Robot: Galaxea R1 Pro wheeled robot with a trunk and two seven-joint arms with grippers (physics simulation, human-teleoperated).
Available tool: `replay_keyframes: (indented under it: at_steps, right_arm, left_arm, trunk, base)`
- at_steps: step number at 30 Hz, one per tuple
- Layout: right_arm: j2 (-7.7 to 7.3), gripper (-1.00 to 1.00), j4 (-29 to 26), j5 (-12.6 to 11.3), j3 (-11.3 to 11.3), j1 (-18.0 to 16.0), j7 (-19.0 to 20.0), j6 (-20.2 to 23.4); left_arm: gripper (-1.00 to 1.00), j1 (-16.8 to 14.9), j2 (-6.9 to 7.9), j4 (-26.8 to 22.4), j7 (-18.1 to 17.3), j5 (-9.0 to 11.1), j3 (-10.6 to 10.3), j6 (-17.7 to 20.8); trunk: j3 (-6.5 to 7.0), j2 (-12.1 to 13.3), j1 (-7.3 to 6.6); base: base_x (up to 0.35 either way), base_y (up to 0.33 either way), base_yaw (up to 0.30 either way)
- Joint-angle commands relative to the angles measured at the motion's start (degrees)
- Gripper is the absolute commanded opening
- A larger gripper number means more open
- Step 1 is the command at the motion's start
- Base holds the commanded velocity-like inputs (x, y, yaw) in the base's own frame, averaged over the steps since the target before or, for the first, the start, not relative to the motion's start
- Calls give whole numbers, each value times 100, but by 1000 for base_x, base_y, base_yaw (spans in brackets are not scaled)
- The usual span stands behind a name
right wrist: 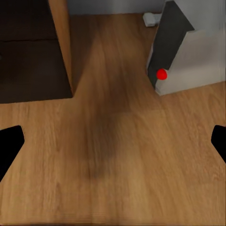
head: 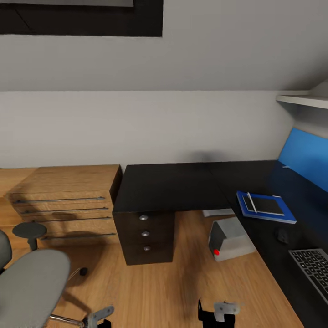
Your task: In the bedroom, organize the workspace by keeping the computer under the desk, ensuring the monitor is on the desk, placing the keyboard on the desk next to the monitor, placing the mouse on the desk next to the keyboard, moving the folder from the swivel chair onto the desk next to the mouse, stacking the notebook on top of the folder with the pen on top of the notebook, and positioning the swivel chair next to the desk.
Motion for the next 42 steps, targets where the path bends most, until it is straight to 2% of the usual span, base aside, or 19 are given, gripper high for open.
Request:
replay_keyframes:
  at_steps: [1,4,6,7,8,9,12,15,22,36,42]
  right_arm:
    - [24,100,151,7,34,-3,-75,-166]
    - [81,100,623,169,47,-1,-182,-628]
    - [110,100,1143,339,47,-1,-245,-1145]
    - [118,100,1485,425,44,0,-269,-1485]
    - [120,100,1642,455,44,0,-277,-1645]
    - [127,100,2020,515,44,0,-292,-2032]
    - [140,100,2314,557,44,0,-303,-2323]
    - [138,100,2432,571,44,-5,-306,-2413]
    - [117,100,2520,571,37,-16,-308,-2445]
    - [102,100,2719,539,19,-42,-308,-2439]
    - [118,100,2800,538,18,-52,-308,-2442]
  left_arm:
    - [100,-11,-28,139,-78,61,-49,-62]
    - [100,-10,-149,586,-390,63,-60,-76]
    - [100,-9,-276,1049,-705,62,-62,-152]
    - [100,-8,-356,1360,-923,62,-62,-272]
    - [100,-8,-395,1511,-1039,62,-63,-349]
    - [100,-8,-507,1931,-1418,62,-59,-597]
    - [100,-8,-641,2455,-2056,62,-44,-857]
    - [100,-8,-703,2693,-2444,64,-26,-951]
    - [100,-8,-732,2810,-2632,124,-13,-991]
    - [100,-8,-790,2857,-2650,132,-31,-966]
    - [100,-8,-804,2877,-2652,132,-32,-973]
  trunk:
    - [-3,-4,0]
    - [5,-4,0]
    - [13,-4,0]
    - [17,-4,0]
    - [21,-4,0]
    - [26,-4,0]
    - [42,-4,0]
    - [60,-4,0]
    - [107,-4,0]
    - [203,-4,0]
    - [244,-4,0]
  base:
    - [0,0,251]
    - [0,0,255]
    - [0,0,257]
    - [0,0,254]
    - [0,0,252]
    - [0,0,244]
    - [0,0,230]
    - [-14,-11,217]
    - [-182,-149,200]
    - [-188,-287,193]
    - [-33,-137,196]
